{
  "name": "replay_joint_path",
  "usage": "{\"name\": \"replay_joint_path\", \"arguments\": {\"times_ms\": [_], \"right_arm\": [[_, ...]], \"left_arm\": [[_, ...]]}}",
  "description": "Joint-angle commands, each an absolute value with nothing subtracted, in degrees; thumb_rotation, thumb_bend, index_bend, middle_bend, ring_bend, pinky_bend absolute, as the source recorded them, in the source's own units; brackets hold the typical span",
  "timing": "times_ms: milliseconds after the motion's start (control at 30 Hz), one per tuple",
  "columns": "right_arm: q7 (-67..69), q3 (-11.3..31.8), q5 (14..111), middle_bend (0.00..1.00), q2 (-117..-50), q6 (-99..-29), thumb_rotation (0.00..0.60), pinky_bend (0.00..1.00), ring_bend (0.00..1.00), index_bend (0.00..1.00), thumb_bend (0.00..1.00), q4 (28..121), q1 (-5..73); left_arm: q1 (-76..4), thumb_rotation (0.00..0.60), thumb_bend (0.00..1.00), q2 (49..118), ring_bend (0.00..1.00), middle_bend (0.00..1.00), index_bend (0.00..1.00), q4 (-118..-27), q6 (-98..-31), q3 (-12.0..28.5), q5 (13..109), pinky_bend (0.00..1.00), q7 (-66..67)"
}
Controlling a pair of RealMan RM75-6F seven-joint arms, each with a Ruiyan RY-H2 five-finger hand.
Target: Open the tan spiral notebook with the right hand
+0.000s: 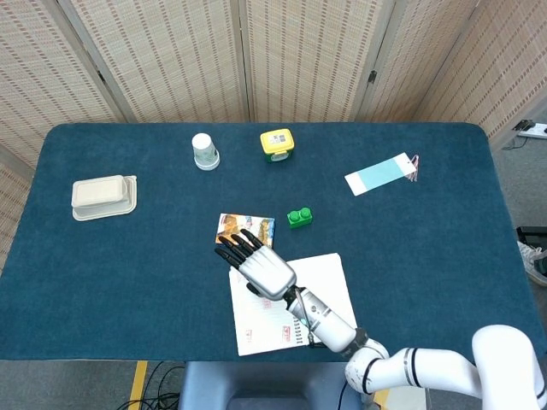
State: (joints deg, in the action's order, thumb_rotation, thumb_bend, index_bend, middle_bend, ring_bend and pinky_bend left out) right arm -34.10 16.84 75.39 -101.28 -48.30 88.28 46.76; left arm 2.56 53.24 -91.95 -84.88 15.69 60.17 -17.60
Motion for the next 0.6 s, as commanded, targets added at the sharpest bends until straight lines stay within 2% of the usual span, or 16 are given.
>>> {"name": "replay_joint_path", "arguments": {"times_ms": [33,167,300,367,500,600], "right_arm": [[-33.04,17.1,74.78,0.0,-101.92,-48.98,0.6,0.0,0.0,0.0,0.34,86.92,47.5],[-38.02,15.12,72.47,0.0,-95.49,-53.95,0.6,0.0,0.0,0.0,0.33,94.38,43.55],[-45.88,11.41,67.59,0.0,-85.02,-63.71,0.6,0.0,0.0,0.0,0.32,106.55,35.74],[-45.29,9.31,67.76,0.0,-80.94,-68.4,0.6,0.0,0.0,0.0,0.32,109.83,31.71],[-37.23,4.47,70.49,0.0,-72.68,-76.16,0.6,0.0,0.0,0.0,0.31,111.22,23.09],[-29.73,2.14,72.55,0.0,-70.0,-79.53,0.6,0.0,0.0,0.0,0.31,107.93,18.62]], "left_arm": [[3.28,0.6,0.26,52.81,0.1,0.09,0.08,-91.67,-85.63,15.73,61.14,0.21,-18.59],[2.77,0.6,0.26,53.0,0.1,0.09,0.08,-92.1,-85.62,14.68,63.47,0.21,-16.43],[1.54,0.6,0.26,53.9,0.1,0.09,0.08,-93.82,-86.22,13.21,66.39,0.21,-10.44],[0.91,0.6,0.26,54.56,0.1,0.09,0.08,-94.88,-86.6,12.42,68.01,0.21,-7.38],[-0.21,0.6,0.26,56.35,0.1,0.09,0.08,-97.27,-87.46,10.28,72.09,0.21,-0.81],[-0.53,0.6,0.26,56.72,0.1,0.09,0.08,-98.91,-87.47,8.25,76.19,0.21,0.84]]}}
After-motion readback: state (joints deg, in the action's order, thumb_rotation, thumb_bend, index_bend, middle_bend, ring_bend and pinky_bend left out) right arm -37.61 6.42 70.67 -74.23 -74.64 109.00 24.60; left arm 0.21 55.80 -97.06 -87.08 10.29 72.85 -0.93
